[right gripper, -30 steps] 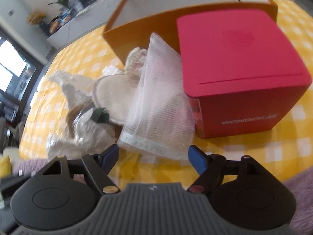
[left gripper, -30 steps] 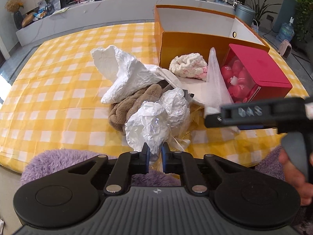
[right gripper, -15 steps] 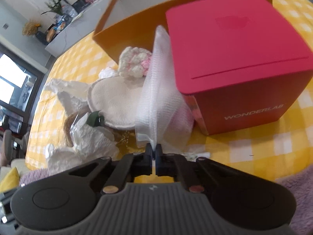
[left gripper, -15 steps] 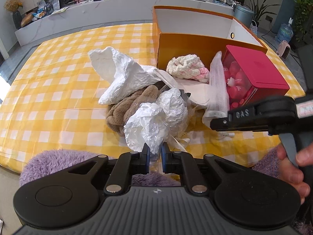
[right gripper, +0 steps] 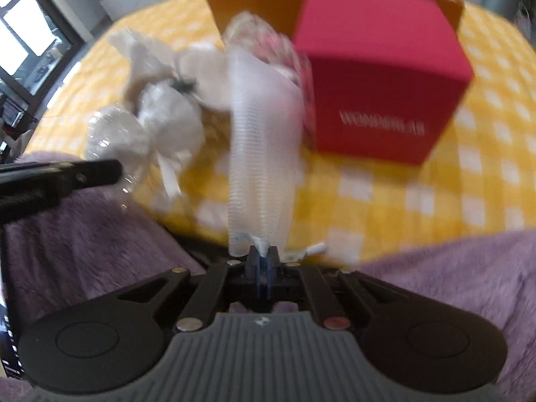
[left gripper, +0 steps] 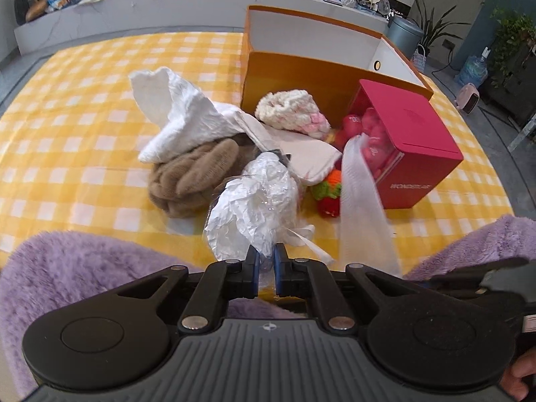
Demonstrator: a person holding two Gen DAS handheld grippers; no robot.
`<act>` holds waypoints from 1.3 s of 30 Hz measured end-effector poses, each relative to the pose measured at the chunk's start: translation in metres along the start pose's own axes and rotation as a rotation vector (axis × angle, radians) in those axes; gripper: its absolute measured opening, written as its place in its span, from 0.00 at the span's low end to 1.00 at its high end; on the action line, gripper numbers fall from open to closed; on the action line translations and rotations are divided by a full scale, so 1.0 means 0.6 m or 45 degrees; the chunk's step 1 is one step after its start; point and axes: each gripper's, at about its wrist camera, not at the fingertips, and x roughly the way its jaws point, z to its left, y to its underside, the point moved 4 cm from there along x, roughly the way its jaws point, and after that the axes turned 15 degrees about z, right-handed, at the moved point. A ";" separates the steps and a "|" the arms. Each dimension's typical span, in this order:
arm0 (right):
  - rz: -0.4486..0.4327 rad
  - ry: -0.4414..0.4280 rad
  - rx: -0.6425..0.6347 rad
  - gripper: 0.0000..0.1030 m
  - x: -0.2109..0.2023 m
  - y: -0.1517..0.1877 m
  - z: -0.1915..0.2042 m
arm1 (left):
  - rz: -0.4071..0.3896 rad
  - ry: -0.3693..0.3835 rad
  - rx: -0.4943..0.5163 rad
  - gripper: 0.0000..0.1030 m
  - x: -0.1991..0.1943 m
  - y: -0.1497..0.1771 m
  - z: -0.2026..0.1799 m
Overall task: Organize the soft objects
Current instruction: 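Grasp the white mesh bag with the right tool while the left tool holds the plastic bag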
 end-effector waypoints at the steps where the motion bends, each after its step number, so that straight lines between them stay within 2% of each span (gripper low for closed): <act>1: 0.003 -0.019 0.014 0.07 0.001 0.003 -0.005 | -0.002 0.016 -0.004 0.09 -0.001 0.002 -0.001; 2: -0.004 -0.036 0.021 0.11 -0.004 0.004 -0.009 | -0.005 0.026 -0.007 0.08 -0.003 0.004 -0.003; 3: -0.020 -0.045 0.018 0.27 -0.009 0.009 -0.012 | -0.010 0.034 -0.014 0.08 -0.005 0.006 -0.004; 5: -0.078 -0.046 -0.001 0.52 -0.026 0.009 -0.007 | -0.008 0.060 -0.041 0.08 -0.006 0.008 -0.004; 7: -0.132 -0.047 -0.031 0.56 -0.041 0.006 -0.001 | -0.001 0.090 -0.071 0.08 -0.004 0.009 -0.003; 9: -0.156 -0.029 -0.042 0.65 -0.043 -0.004 0.005 | 0.001 0.091 -0.080 0.08 -0.002 0.008 -0.004; 11: -0.180 -0.007 -0.068 0.65 -0.031 -0.027 0.015 | -0.006 0.083 -0.081 0.08 -0.002 0.006 -0.004; 14: -0.137 -0.002 -0.103 0.73 0.000 -0.053 0.026 | -0.025 0.064 -0.090 0.08 -0.005 0.004 0.000; 17: -0.089 0.024 -0.087 0.75 0.036 -0.067 0.032 | -0.058 0.017 -0.089 0.08 -0.010 0.003 0.006; 20: -0.068 0.015 -0.080 0.77 0.058 -0.070 0.041 | -0.056 0.021 -0.103 0.08 -0.007 0.000 0.013; 23: -0.066 0.029 -0.096 0.72 0.070 -0.074 0.046 | -0.051 0.029 -0.105 0.08 -0.004 -0.002 0.014; 24: -0.065 0.041 -0.096 0.63 0.072 -0.074 0.046 | -0.051 0.031 -0.100 0.08 -0.004 -0.001 0.014; 25: -0.066 0.053 -0.091 0.59 0.075 -0.076 0.044 | -0.049 0.033 -0.095 0.08 -0.004 -0.001 0.013; 27: -0.083 0.053 -0.070 0.38 0.074 -0.077 0.036 | -0.044 0.037 -0.086 0.08 -0.002 -0.001 0.011; 28: -0.086 0.036 -0.057 0.31 0.073 -0.077 0.031 | -0.041 0.037 -0.084 0.08 -0.001 -0.001 0.011; 30: -0.089 0.014 -0.033 0.08 0.072 -0.076 0.019 | -0.037 0.039 -0.082 0.08 0.000 0.000 0.009; 33: -0.110 0.004 -0.027 0.01 0.061 -0.068 0.011 | -0.044 0.045 -0.077 0.07 -0.006 0.002 0.006; 39: -0.205 -0.023 -0.045 0.00 0.004 -0.039 0.003 | -0.088 0.033 -0.051 0.06 -0.034 0.009 -0.017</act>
